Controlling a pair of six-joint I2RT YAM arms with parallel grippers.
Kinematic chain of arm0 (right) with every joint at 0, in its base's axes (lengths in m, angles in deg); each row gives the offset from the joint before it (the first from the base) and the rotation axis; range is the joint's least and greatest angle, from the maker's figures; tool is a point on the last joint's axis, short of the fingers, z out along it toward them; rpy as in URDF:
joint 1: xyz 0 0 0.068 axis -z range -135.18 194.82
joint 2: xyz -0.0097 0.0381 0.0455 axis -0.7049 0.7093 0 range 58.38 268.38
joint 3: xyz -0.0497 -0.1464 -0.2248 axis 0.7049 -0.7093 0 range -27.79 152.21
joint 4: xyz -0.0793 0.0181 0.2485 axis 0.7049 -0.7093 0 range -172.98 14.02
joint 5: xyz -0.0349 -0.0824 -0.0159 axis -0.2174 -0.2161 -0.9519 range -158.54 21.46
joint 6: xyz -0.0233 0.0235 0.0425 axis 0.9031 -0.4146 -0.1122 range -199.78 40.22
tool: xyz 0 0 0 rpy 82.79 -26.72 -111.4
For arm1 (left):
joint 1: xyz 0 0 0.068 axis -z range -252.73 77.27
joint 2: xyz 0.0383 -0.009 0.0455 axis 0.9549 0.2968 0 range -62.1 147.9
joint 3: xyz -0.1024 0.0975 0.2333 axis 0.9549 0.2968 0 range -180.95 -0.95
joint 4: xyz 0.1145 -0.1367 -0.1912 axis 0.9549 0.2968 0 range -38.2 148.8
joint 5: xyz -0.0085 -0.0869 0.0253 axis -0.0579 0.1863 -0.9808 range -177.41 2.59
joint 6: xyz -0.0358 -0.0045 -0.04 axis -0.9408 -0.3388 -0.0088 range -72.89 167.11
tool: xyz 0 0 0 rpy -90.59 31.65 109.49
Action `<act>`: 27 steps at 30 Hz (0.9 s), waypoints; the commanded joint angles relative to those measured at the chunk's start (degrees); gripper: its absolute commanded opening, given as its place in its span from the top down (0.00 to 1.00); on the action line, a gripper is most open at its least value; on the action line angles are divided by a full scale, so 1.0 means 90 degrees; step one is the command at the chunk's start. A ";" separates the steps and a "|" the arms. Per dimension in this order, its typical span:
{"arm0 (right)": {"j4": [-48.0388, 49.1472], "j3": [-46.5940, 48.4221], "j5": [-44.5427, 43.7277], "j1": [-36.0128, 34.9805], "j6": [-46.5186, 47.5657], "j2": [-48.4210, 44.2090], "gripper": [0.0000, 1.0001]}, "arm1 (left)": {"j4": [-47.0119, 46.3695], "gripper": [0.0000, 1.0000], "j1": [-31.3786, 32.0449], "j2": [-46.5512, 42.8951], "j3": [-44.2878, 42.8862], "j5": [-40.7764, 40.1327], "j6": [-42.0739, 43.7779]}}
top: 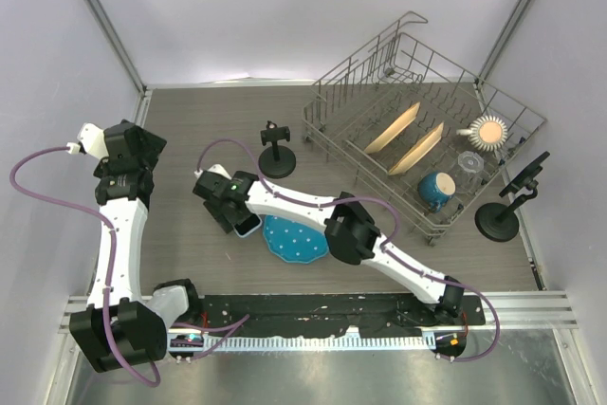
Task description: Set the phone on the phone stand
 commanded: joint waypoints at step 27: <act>0.7060 -0.7151 -0.1352 0.0452 0.0796 -0.5607 0.99 | -0.3985 0.23 -0.0045 0.0090 0.0816 0.5804 0.0221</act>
